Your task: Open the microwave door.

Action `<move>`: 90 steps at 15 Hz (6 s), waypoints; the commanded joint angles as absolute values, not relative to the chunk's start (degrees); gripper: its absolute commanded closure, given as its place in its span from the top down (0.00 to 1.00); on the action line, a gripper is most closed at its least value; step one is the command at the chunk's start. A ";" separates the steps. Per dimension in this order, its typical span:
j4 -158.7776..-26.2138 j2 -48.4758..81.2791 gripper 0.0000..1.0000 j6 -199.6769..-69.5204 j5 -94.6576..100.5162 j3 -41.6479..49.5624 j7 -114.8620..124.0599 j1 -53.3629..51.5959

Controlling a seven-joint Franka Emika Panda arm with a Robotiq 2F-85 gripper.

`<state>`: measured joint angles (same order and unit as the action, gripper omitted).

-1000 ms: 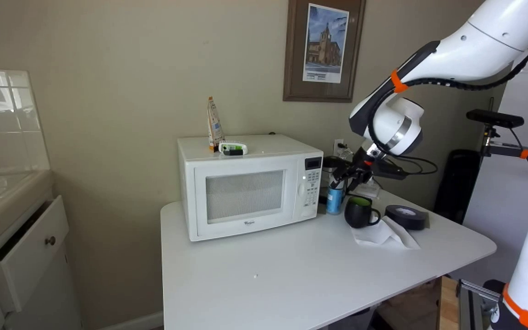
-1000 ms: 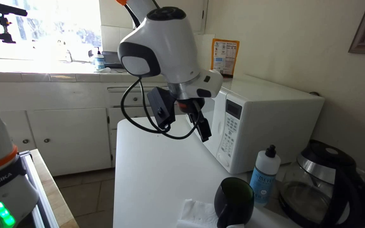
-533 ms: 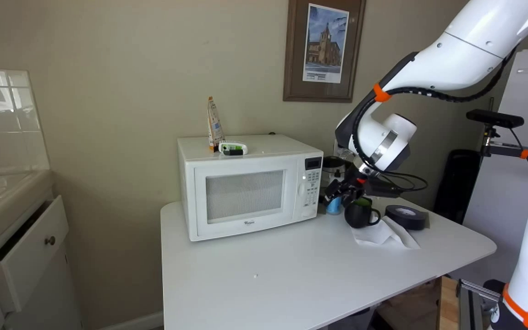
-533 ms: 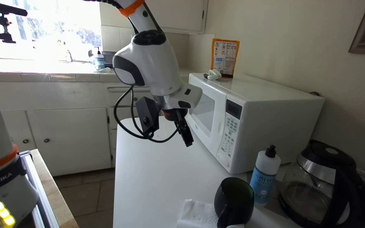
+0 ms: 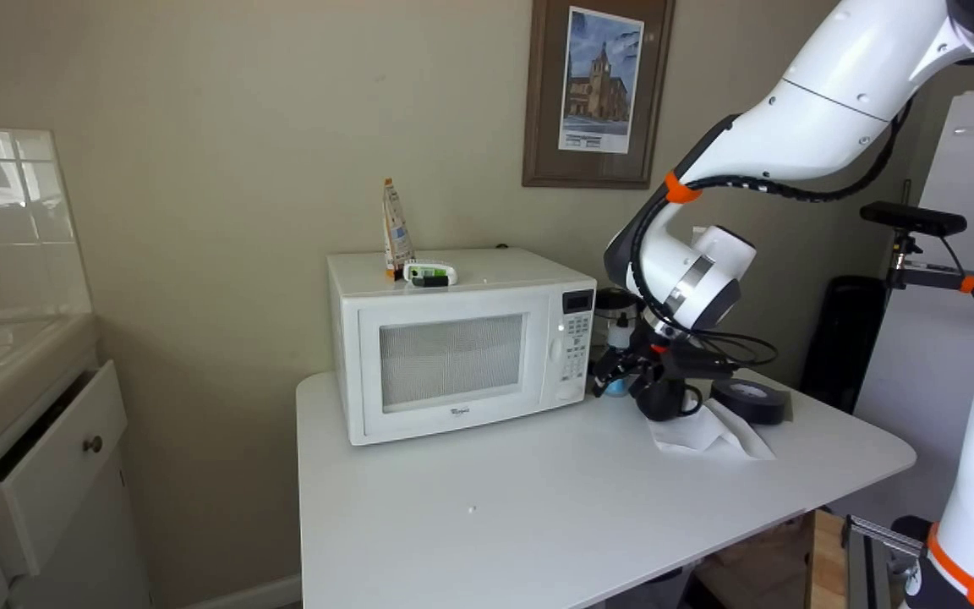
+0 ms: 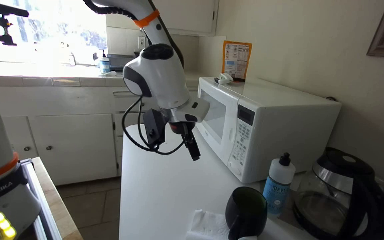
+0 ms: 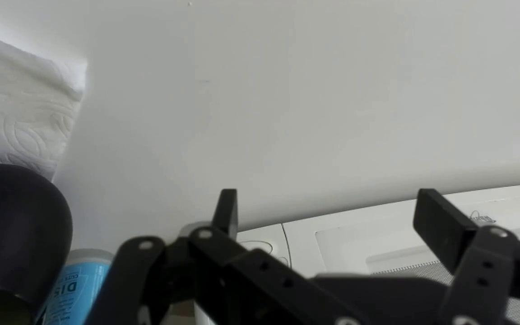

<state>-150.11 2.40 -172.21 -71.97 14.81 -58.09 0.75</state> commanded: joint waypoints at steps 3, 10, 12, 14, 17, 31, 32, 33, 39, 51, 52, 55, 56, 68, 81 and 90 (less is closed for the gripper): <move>-146.46 2.72 1.00 -171.57 -80.57 13.23 -68.03 0.19; -137.04 13.24 1.00 -167.64 -100.60 13.04 -87.66 1.95; -135.02 17.49 1.00 -166.52 -104.36 13.39 -91.34 2.47; -133.42 21.27 1.00 -165.73 -106.96 13.60 -94.10 2.70; -131.16 24.68 1.00 -165.19 -111.46 13.94 -98.61 2.56; -120.71 33.71 0.06 -160.99 -147.05 23.20 -127.88 -3.02; -120.18 34.62 0.00 -160.11 -150.18 24.44 -130.31 -3.98; -119.16 35.55 0.00 -158.49 -144.53 29.60 -123.76 -7.26; -118.35 40.28 0.00 -157.08 -143.73 37.35 -118.65 -14.78; -118.00 46.92 0.00 -157.54 -143.73 43.06 -111.21 -23.01; -118.19 46.87 0.00 -157.55 -143.73 43.32 -110.77 -23.43; -117.74 48.48 0.00 -157.69 -143.73 44.17 -109.29 -24.84; -117.17 49.63 0.00 -157.62 -143.73 44.61 -108.40 -25.35; -118.75 53.66 0.00 -153.70 -143.72 53.68 -99.77 -33.81; -116.03 62.64 0.00 -148.75 -145.26 56.01 -103.20 -36.05; -129.52 47.89 0.00 -157.17 -105.14 49.55 -90.71 -31.16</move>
